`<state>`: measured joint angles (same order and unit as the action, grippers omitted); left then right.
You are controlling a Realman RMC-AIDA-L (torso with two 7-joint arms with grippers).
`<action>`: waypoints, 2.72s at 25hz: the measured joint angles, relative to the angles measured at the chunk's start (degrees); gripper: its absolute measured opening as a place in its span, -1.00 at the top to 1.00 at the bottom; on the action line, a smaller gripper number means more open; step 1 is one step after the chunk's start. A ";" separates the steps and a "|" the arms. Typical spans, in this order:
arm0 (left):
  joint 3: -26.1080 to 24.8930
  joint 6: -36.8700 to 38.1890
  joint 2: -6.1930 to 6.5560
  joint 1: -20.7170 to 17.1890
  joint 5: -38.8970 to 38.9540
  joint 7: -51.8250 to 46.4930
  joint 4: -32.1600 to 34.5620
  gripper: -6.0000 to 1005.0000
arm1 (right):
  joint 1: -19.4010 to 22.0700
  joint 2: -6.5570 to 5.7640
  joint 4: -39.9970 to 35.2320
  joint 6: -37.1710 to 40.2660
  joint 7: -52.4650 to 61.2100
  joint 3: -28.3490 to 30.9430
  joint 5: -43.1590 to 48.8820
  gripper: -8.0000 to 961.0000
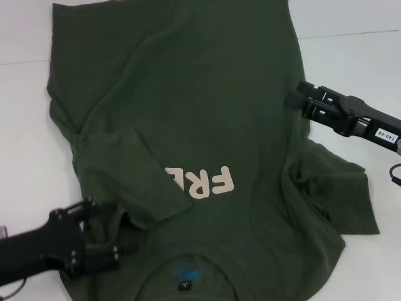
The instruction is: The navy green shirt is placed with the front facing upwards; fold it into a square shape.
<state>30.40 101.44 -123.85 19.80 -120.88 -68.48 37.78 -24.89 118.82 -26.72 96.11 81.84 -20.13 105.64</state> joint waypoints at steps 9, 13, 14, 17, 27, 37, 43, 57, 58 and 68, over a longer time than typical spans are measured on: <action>2.32 -8.36 -0.17 2.11 0.40 0.69 -3.16 -0.83 | 0.44 0.08 0.07 0.40 -0.02 0.00 0.00 -0.70; 3.66 -12.11 -0.17 2.54 0.35 0.60 -4.26 -0.83 | 0.50 0.09 0.09 0.47 -0.02 0.00 0.00 -0.70; 3.66 -12.11 -0.17 2.54 0.35 0.60 -4.26 -0.83 | 0.52 0.09 0.09 0.48 -0.02 0.00 0.00 -0.70; 4.32 -13.97 -0.16 2.66 0.02 0.44 -4.70 -0.83 | 0.53 0.09 0.09 0.49 -0.02 0.00 0.00 -0.70; 7.83 -14.13 -0.25 2.64 -2.42 -1.03 -5.25 -0.83 | 0.06 0.08 0.10 0.27 -0.02 0.00 0.00 -0.69; 9.59 -7.14 -0.02 2.58 -2.32 -1.44 -4.02 -0.83 | -0.25 0.01 0.10 -0.14 -0.02 0.00 0.00 -0.68; 4.58 -3.72 0.01 2.32 -1.59 -0.72 -2.10 -0.83 | -0.09 -0.01 0.07 -0.18 -0.03 0.11 0.00 -0.68; -6.93 -3.57 0.60 2.37 6.98 -2.14 -1.88 -0.83 | 2.68 -0.70 -0.55 1.18 -2.57 0.68 -0.05 -0.66; -7.00 -3.56 0.59 2.37 7.56 -2.53 -1.93 -0.83 | 3.16 -1.04 -0.61 1.38 -2.80 0.61 0.03 -0.66; -7.13 -4.33 0.23 3.32 8.46 -5.67 -2.46 -0.83 | 8.05 -2.32 -9.92 6.26 -0.59 0.36 4.38 -0.65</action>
<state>23.27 97.11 -123.61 23.12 -112.42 -74.15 35.33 -16.84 116.50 -36.64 102.37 81.25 -19.76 110.02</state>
